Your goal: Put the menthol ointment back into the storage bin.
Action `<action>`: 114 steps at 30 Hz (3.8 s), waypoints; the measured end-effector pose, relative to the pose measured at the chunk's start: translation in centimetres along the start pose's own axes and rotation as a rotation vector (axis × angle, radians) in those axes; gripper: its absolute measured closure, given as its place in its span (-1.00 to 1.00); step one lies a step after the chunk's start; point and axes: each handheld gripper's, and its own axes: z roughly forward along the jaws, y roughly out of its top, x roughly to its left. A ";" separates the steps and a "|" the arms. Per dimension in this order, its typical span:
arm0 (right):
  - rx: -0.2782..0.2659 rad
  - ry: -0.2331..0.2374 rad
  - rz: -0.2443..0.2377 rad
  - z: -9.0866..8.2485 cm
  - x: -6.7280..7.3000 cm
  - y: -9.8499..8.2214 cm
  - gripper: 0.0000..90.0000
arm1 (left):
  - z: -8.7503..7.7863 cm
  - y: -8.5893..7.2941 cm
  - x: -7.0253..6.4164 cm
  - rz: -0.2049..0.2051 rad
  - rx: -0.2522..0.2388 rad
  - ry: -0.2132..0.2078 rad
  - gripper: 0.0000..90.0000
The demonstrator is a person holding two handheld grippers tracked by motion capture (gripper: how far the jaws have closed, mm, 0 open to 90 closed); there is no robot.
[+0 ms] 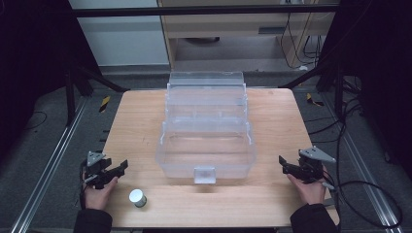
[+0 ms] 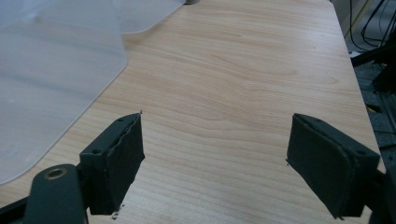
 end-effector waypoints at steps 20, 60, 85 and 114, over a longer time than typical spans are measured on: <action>0.020 0.007 -0.032 -0.1 0.6 0.4 -0.57 | -2.4 2.0 -0.6 0.111 -0.009 -0.084 -0.31; 0.068 -0.023 -0.118 0.3 0.7 0.1 -0.60 | -6.5 6.7 -1.9 0.673 0.201 -0.379 -0.48; 0.102 -0.026 -0.136 0.5 0.8 0.0 -0.60 | -6.7 6.0 -4.4 0.935 0.369 -0.501 -0.48; 0.141 -0.014 -0.165 0.8 1.0 -0.2 -0.58 | -5.4 4.2 -7.3 1.110 0.496 -0.606 -0.37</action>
